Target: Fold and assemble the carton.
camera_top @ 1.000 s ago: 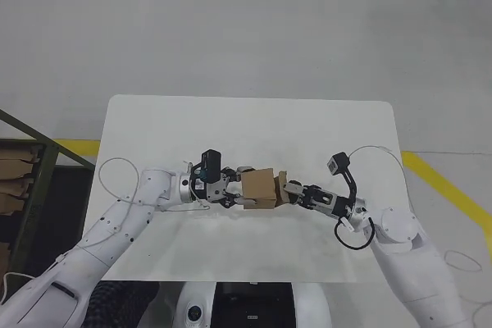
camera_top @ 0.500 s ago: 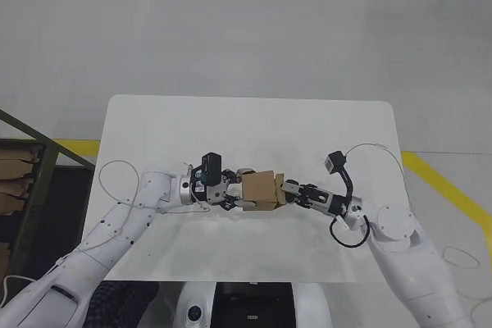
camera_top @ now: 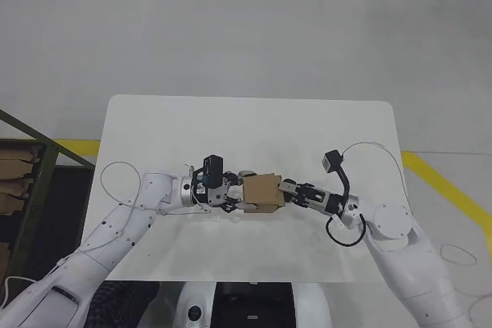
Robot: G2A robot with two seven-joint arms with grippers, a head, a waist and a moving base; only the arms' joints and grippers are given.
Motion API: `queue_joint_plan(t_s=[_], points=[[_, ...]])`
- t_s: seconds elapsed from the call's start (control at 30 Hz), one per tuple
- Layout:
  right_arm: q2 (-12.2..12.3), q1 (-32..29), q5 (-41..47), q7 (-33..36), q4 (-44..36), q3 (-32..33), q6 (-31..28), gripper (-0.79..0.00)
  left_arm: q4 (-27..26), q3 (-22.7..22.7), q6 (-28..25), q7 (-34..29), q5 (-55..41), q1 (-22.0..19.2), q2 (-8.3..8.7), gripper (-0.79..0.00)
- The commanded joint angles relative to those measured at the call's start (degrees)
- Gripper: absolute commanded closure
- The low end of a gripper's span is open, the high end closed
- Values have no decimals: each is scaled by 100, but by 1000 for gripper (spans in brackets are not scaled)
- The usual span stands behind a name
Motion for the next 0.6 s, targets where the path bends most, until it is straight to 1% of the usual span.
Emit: queue_joint_plan(t_s=[0.0,0.27,0.43,0.47,0.5,0.57], points=[[-3,24,-34,-11,-7,-31,12,-102,-2,14,7,-12,24,-9,-9,-483],[-23,105,-102,-46,-28,-184,81,-108,-19,42,18,-17,65,-32,-37,-486],[-32,145,-83,-79,-8,-228,57,-206,4,41,-2,-22,65,-39,-48,-489],[-31,137,-71,-96,-9,-215,46,-243,20,39,-6,-23,55,-40,-50,-493],[-27,122,-59,-111,-18,-195,28,-262,40,32,-9,-16,37,-41,-52,-499],[-15,74,-49,-135,-33,-133,6,-274,81,14,-13,-15,15,-46,-54,-505]])
